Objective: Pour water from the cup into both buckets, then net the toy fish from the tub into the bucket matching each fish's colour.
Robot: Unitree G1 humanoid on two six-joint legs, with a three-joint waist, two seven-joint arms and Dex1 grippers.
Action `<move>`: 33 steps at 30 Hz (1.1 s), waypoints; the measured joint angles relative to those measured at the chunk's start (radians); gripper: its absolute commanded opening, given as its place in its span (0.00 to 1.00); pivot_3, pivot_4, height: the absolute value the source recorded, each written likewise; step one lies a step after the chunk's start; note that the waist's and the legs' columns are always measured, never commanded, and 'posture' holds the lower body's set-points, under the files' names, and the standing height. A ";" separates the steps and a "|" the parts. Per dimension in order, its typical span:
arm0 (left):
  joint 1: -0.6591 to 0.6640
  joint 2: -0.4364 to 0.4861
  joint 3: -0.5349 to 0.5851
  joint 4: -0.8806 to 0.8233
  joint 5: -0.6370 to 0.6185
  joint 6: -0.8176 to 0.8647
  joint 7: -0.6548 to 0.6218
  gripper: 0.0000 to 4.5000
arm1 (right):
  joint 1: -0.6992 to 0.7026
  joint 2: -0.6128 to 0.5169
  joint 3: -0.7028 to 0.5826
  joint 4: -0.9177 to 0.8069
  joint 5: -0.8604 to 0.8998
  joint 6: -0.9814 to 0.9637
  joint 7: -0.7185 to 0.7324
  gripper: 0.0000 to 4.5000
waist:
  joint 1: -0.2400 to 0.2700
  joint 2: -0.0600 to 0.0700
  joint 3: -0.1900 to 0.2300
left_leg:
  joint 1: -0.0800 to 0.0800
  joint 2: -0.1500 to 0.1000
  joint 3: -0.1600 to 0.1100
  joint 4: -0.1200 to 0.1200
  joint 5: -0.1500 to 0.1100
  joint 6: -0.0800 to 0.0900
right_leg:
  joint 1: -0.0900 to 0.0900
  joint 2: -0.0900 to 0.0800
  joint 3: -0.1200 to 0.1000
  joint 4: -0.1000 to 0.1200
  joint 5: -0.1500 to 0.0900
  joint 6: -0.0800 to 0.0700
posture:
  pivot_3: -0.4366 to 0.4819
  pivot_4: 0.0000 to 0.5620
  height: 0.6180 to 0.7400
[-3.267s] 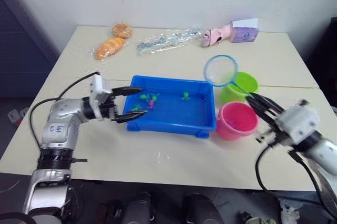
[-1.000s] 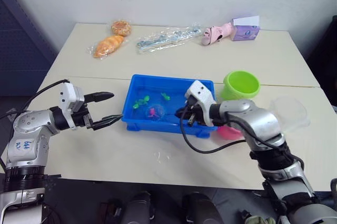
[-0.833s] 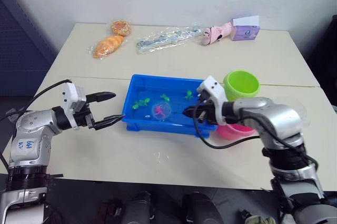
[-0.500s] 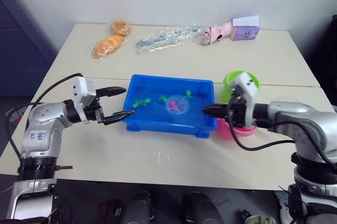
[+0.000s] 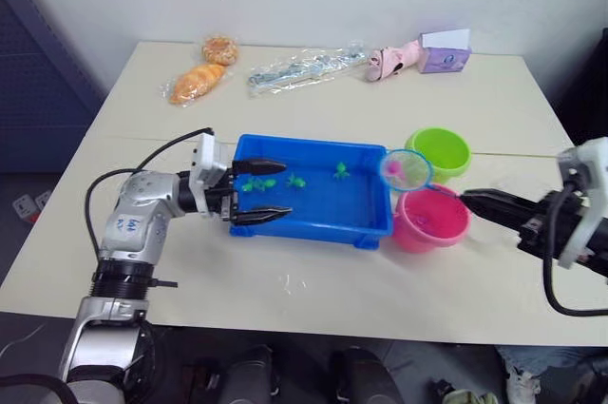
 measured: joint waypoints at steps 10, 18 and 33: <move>-0.041 -0.044 -0.023 0.068 0.008 -0.028 -0.041 0.99 | 0.435 0.029 -0.005 -0.051 -0.215 -0.450 -0.044 0.00 | 0.020 0.000 0.000 | 0.001 0.000 0.001 0.000 0.000 0.000 | 0.002 0.001 0.001 -0.005 0.000 0.001 | 0.48 0.27 1.00; -0.048 -0.055 -0.023 0.089 0.018 -0.043 -0.052 0.99 | 0.600 0.029 0.111 0.001 -0.459 -0.960 -0.023 0.00 | 0.017 0.000 0.000 | 0.004 0.001 0.000 0.000 0.001 -0.001 | 0.006 0.003 0.000 -0.007 0.000 0.002 | 0.48 0.27 1.00; -0.048 -0.055 -0.022 0.122 0.024 -0.065 -0.050 0.99 | 0.744 0.013 0.233 0.311 -1.062 -1.912 -0.160 0.00 | 0.019 0.000 0.000 | 0.005 0.000 -0.001 0.001 0.001 -0.002 | 0.008 0.003 0.000 -0.008 0.000 0.002 | 0.48 0.27 1.00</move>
